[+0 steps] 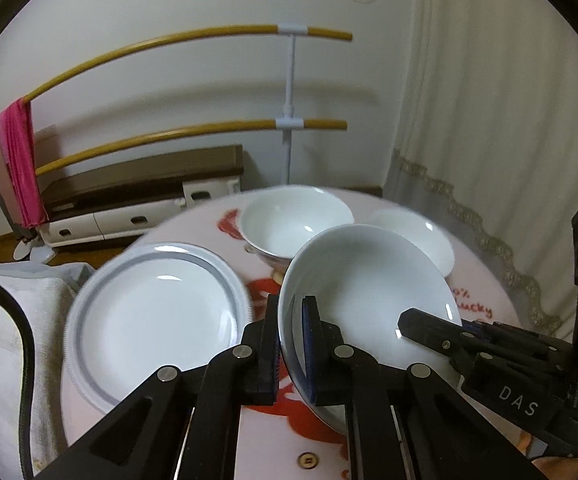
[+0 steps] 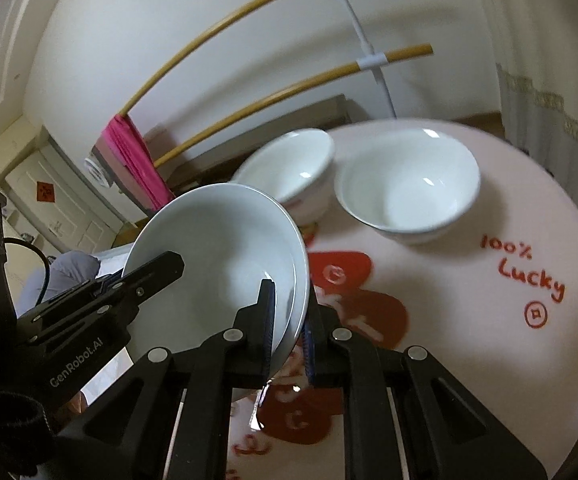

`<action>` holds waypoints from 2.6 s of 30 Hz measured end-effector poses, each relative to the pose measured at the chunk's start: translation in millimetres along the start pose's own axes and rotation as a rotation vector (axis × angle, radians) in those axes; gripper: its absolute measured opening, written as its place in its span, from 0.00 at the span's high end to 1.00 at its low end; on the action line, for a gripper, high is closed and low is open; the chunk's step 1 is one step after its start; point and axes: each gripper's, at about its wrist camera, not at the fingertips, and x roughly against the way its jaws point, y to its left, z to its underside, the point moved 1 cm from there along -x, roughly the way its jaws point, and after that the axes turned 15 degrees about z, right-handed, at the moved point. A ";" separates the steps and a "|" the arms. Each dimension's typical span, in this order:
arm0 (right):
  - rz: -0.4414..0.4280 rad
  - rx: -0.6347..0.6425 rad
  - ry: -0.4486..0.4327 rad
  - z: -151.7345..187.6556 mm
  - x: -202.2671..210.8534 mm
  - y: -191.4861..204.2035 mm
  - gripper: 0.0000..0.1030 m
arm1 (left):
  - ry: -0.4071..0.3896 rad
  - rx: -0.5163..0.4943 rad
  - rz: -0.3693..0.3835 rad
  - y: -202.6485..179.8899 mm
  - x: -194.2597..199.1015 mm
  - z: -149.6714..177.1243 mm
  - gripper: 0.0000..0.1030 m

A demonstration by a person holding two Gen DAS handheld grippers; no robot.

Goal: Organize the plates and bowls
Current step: 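Lift the wide bowl with both grippers and carry it over another white bowl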

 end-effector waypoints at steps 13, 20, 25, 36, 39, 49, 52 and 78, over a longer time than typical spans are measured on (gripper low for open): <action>-0.023 0.156 0.000 -2.9 -11.0 104.5 0.88 | -0.074 0.127 -0.047 87.7 52.6 28.8 0.94; -0.021 0.195 0.008 -6.8 -24.9 138.6 0.88 | -0.098 0.137 -0.048 104.5 58.6 18.3 0.94; -0.003 0.169 -0.023 -27.6 -21.4 127.9 0.88 | -0.117 0.091 -0.008 99.6 44.4 -1.1 0.95; 0.115 0.143 -0.069 -82.8 -40.3 72.4 0.88 | -0.061 0.059 0.059 103.1 -48.4 -48.7 0.94; 0.147 0.142 -0.051 -92.6 -56.7 56.0 0.88 | -0.031 0.057 0.056 105.9 -75.3 -57.9 0.94; 0.204 0.152 -0.014 -109.5 -95.3 27.7 0.88 | 0.041 0.066 0.042 101.5 -135.0 -81.0 0.92; 0.216 0.162 -0.011 -109.2 -101.4 24.6 0.88 | 0.054 0.070 0.036 100.4 -145.5 -85.4 0.92; 0.341 0.226 -0.018 -102.5 -117.1 33.6 0.85 | 0.072 0.073 0.025 94.2 -171.7 -81.6 0.91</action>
